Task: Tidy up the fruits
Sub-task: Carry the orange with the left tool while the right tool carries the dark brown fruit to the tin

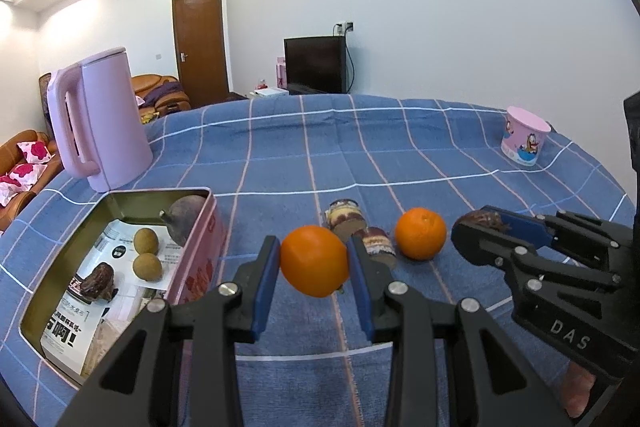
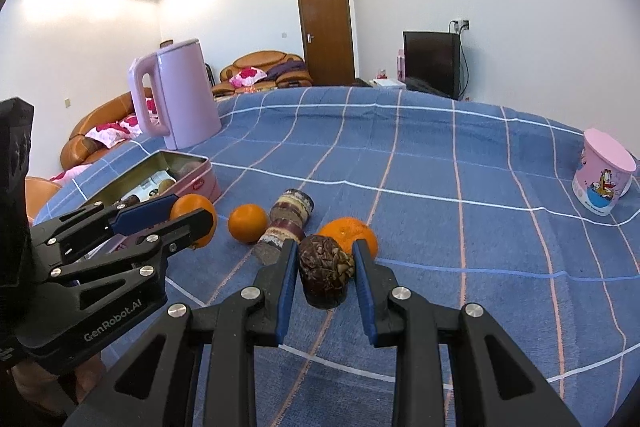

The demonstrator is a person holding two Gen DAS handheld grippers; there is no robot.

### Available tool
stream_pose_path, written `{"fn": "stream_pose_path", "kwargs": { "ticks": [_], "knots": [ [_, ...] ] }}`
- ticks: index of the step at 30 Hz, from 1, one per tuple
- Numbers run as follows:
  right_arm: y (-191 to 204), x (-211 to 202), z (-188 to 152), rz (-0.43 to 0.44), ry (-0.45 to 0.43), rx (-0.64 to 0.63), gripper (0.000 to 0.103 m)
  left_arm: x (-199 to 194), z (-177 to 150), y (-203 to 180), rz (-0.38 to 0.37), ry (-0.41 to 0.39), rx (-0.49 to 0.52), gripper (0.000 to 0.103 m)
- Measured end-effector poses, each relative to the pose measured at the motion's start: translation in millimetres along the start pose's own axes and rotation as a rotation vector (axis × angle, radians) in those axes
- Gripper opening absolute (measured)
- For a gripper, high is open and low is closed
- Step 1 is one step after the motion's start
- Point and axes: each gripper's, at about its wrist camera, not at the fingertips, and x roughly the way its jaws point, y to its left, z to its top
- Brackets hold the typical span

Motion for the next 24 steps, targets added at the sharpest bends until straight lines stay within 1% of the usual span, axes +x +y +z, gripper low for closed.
{"fn": "stream_pose_path", "kwargs": {
  "ticks": [24],
  "knots": [
    [2.2,-25.1,-2.2,-0.027,-0.125,-0.013,0.029,-14.0,-1.3,-2.9,0.031,-0.077,0.020,0.036]
  ]
}}
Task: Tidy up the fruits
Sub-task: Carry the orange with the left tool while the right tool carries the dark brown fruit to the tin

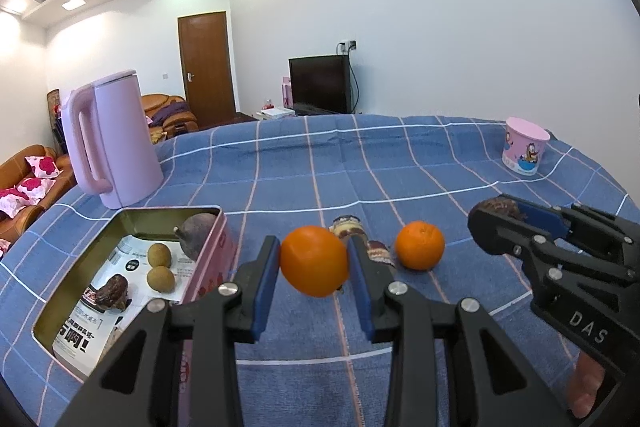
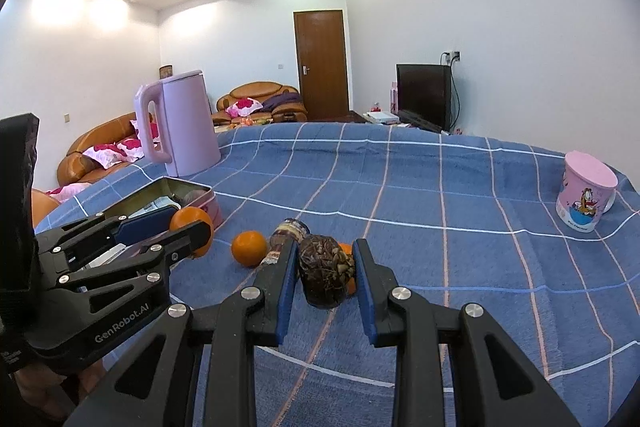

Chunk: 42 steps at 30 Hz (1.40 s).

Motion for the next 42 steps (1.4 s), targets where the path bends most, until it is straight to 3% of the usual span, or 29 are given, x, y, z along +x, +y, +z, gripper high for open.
{"fn": "stream_pose_path", "kwargs": {
  "ticks": [34,42],
  "knots": [
    [5.1,-26.6,-2.5,-0.017,-0.145,-0.022,0.029,-21.3,-1.6,-3.3,0.036,-0.121,0.022,0.036],
    [4.1,-32.2,-2.9,-0.024,-0.175,-0.014,0.029,-32.1,-3.4,-5.3,0.070,-0.186,0.039,0.036]
  ]
}}
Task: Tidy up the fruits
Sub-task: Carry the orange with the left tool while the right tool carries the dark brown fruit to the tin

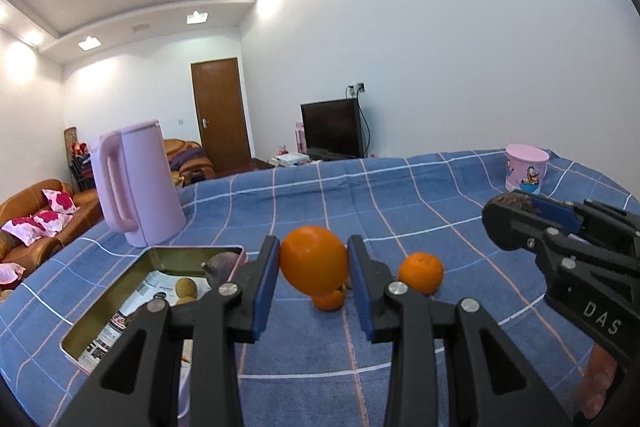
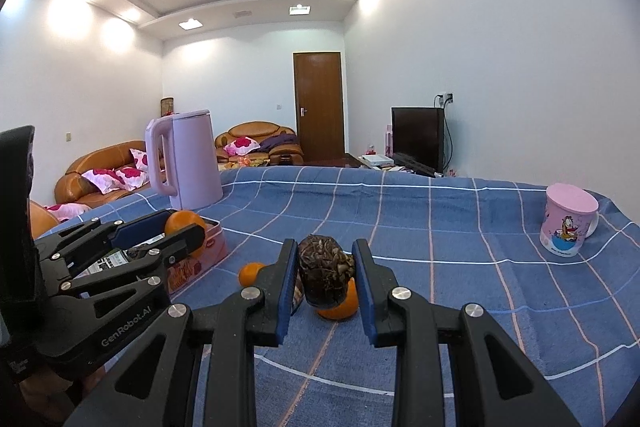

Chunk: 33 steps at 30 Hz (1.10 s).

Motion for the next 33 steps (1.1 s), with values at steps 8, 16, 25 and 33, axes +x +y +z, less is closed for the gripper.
{"fn": "stream_pose_path", "kwargs": {
  "ticks": [8,16,25,33],
  "knots": [
    [2.7,-11.4,0.3,-0.025,-0.045,-0.002,0.029,-7.0,0.4,3.5,0.034,-0.042,0.007,0.036],
    [7.6,-8.4,3.0,-0.032,-0.053,0.007,0.029,-6.3,0.0,14.8,0.044,-0.027,-0.010,0.036],
    [29.5,6.7,4.7,0.015,-0.026,-0.019,0.029,-3.9,-2.9,39.2,0.073,0.007,-0.042,0.036],
    [58.1,25.1,8.6,0.071,-0.002,-0.050,0.029,-2.2,-7.3,67.5,0.110,0.031,-0.076,0.036]
  ]
}}
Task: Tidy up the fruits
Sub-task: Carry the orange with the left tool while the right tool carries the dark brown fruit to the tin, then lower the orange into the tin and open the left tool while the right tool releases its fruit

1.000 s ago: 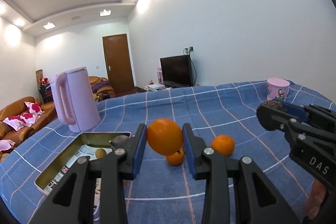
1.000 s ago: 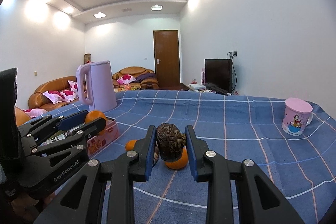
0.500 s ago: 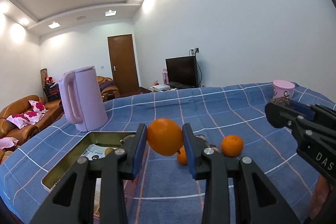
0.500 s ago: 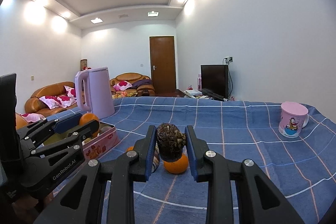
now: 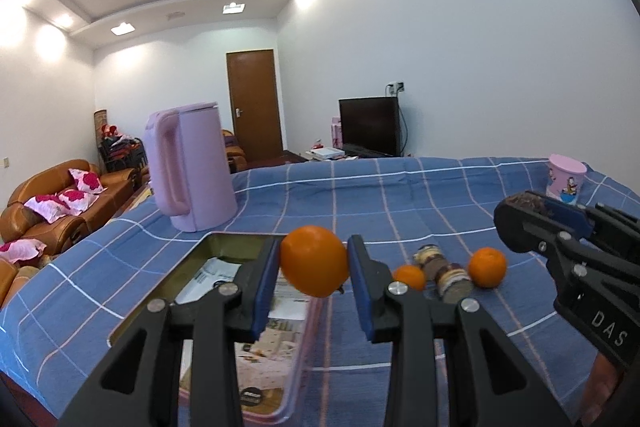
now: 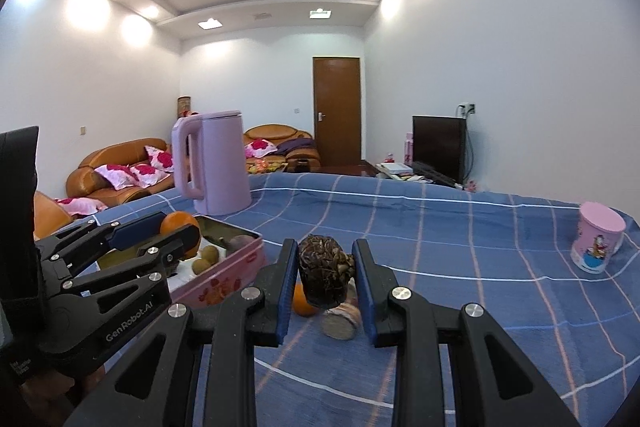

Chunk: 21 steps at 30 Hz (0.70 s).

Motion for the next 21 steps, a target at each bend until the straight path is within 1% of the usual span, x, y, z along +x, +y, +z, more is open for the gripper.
{"fn": "stream_pose_path", "kwargs": {
  "ticks": [6,13,21],
  "knots": [
    [18.5,17.4,5.0,0.041,0.016,-0.026,0.029,6.0,0.6,21.6,0.037,0.016,-0.028,0.036],
    [38.2,37.9,10.4,0.090,0.034,-0.044,0.029,16.1,-2.1,50.5,0.088,0.054,-0.059,0.036],
    [61.9,58.9,16.9,0.148,0.058,-0.063,0.029,22.9,-2.2,77.0,0.127,0.081,-0.087,0.036]
  ]
}}
